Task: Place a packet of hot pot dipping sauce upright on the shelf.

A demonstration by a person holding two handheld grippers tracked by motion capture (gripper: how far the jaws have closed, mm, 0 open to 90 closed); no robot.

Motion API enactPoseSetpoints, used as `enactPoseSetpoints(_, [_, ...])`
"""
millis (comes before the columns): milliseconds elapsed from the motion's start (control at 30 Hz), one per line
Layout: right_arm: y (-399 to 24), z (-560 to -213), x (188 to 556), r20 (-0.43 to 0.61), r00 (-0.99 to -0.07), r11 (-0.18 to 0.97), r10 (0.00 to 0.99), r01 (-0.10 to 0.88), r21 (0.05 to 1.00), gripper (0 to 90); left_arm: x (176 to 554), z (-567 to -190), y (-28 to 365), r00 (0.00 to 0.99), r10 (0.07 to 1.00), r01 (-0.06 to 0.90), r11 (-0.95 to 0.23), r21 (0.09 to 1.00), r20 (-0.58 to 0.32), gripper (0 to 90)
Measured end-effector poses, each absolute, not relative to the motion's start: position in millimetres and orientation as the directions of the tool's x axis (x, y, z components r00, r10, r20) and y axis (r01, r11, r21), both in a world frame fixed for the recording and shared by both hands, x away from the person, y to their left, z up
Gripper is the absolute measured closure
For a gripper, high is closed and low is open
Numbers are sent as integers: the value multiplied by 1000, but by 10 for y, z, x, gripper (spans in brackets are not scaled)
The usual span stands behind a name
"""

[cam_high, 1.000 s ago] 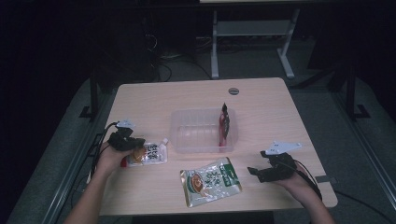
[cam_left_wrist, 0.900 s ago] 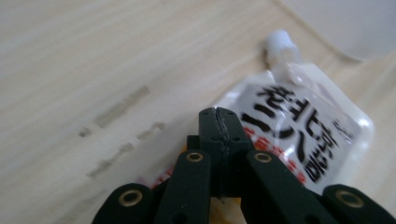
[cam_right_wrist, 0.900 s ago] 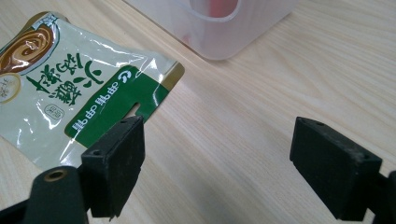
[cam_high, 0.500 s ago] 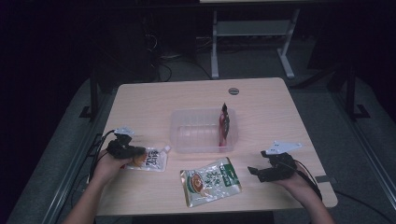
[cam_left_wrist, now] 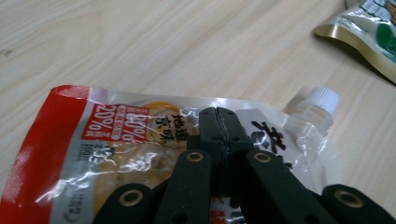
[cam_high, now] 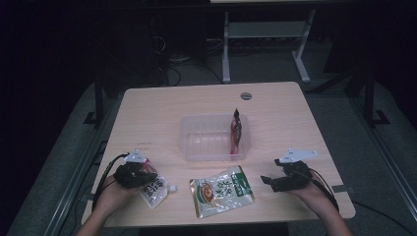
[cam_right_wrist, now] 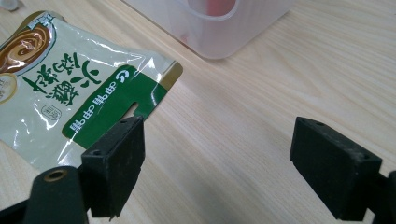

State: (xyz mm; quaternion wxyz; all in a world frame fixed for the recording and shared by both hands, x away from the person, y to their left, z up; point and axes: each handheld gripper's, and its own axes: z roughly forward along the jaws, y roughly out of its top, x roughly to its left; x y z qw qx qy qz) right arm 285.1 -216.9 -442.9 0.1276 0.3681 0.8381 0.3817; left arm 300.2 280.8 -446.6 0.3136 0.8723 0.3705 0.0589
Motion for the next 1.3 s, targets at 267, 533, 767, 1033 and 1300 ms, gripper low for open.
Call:
enactPoseSetpoints(267, [-2164, -4428, 2850, 66, -698, 438, 713, 517, 736, 176, 3209, -4299, 3101, 647, 761, 602, -464, 650, -55, 897])
enactPoseSetpoints(533, [-2161, -4426, 2849, 66, -700, 440, 711, 517, 734, 176, 3341, -4412, 3573, 529, 847, 689, -389, 611, -57, 897])
enactPoseSetpoints(767, [-2165, -4423, 2845, 63, -699, 441, 712, 516, 734, 176, 3269, -4474, 3645, 538, 837, 709, -386, 590, -100, 897])
enactPoseSetpoints(1033, [-2175, -4425, 2846, 63, -695, 438, 716, 518, 735, 177, 3156, -4447, 3673, 561, 817, 712, -394, 581, -133, 897])
enactPoseSetpoints(1300, [-2174, -4425, 2847, 64, -695, 438, 717, 519, 734, 177, 2996, -4424, 3577, 600, 791, 683, -430, 590, -118, 895])
